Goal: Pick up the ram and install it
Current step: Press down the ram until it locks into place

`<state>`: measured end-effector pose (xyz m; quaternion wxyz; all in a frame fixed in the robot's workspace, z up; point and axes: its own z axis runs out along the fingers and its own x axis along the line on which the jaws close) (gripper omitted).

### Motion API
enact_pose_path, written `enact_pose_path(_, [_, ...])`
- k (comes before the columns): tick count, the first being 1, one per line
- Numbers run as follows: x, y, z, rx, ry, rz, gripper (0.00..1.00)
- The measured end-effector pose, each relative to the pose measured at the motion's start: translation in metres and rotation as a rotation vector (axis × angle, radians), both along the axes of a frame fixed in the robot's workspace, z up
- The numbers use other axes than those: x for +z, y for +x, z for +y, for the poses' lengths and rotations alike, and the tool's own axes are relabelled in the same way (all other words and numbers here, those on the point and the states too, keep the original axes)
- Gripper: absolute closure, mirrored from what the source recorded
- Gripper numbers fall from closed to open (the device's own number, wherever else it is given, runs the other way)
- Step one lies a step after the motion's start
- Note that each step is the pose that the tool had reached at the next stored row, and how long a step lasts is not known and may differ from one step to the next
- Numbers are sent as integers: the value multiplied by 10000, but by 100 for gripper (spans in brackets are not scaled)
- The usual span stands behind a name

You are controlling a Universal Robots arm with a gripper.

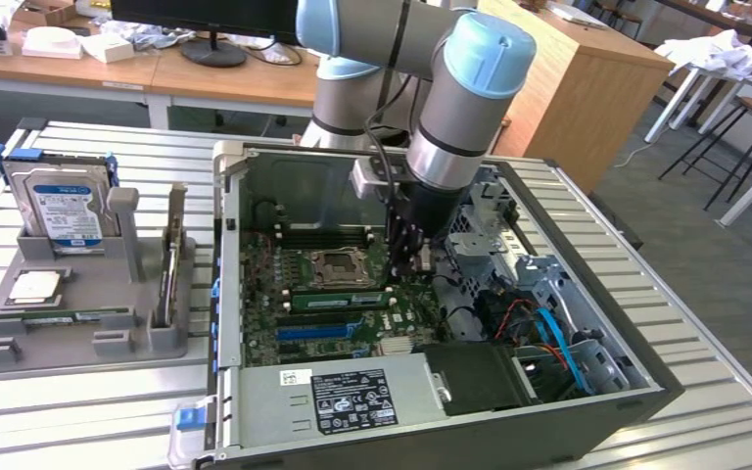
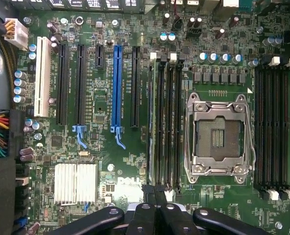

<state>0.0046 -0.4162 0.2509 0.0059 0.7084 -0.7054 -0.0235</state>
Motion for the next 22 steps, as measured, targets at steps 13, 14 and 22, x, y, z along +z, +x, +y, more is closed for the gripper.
enact_pose_path(13, [-52, 0, -2, 0, 3, 0, 90])
enact_pose_path(14, [-66, 0, -3, 1, -1, 0, 90])
enact_pose_path(22, [-76, 0, -3, 1, 3, -1, 90])
